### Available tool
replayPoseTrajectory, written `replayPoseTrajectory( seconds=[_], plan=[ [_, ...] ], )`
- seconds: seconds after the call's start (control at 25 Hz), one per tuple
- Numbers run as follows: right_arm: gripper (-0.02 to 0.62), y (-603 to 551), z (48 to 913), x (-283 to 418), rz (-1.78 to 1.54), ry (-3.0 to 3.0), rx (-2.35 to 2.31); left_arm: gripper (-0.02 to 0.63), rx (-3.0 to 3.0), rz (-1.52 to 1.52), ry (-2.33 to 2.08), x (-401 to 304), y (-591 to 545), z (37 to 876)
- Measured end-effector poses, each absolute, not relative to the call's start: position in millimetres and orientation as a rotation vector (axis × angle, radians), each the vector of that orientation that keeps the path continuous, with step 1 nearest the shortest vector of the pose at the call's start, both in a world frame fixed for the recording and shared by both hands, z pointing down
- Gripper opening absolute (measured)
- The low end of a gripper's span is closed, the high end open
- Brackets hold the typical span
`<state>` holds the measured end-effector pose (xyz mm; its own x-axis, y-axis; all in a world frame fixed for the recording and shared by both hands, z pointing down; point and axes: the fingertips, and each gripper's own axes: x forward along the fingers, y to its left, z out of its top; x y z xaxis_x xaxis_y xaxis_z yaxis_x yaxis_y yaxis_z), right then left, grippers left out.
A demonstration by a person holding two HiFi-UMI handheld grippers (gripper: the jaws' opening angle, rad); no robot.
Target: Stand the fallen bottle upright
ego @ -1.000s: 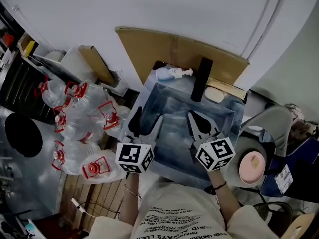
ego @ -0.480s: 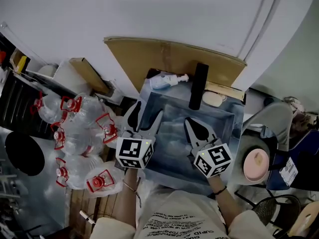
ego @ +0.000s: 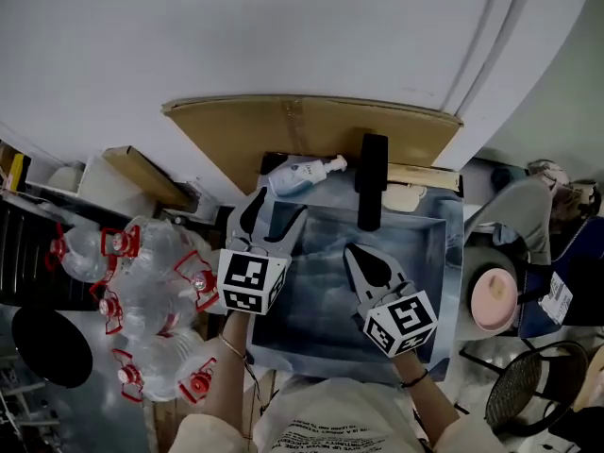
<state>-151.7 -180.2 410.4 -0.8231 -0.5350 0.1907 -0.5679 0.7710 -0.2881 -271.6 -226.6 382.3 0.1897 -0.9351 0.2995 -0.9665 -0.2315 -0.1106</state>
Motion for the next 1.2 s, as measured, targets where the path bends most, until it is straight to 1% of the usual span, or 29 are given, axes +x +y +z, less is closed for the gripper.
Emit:
replayPoseTrajectory(
  seconds=[0.4,0.68,0.96,1.2],
  plan=[
    [0.004,-190,436,-166,0.536,-2.824,0.967,0.302,2.582,0.861,-1.541,-261,-280,408],
    [0.004,-189,451,-172,0.577,-2.806,0.993,0.302,2.665,1.204,-1.257,-251,-309,435],
    [0.005,-189,464,-168,0.615,-2.781,1.014,0.302,2.629,1.388,-0.939,-240,-318,464],
    [0.004,-190,470,-163,0.641,-2.767,1.031,0.302,2.556,1.526,-0.786,-237,-323,486]
  ],
)
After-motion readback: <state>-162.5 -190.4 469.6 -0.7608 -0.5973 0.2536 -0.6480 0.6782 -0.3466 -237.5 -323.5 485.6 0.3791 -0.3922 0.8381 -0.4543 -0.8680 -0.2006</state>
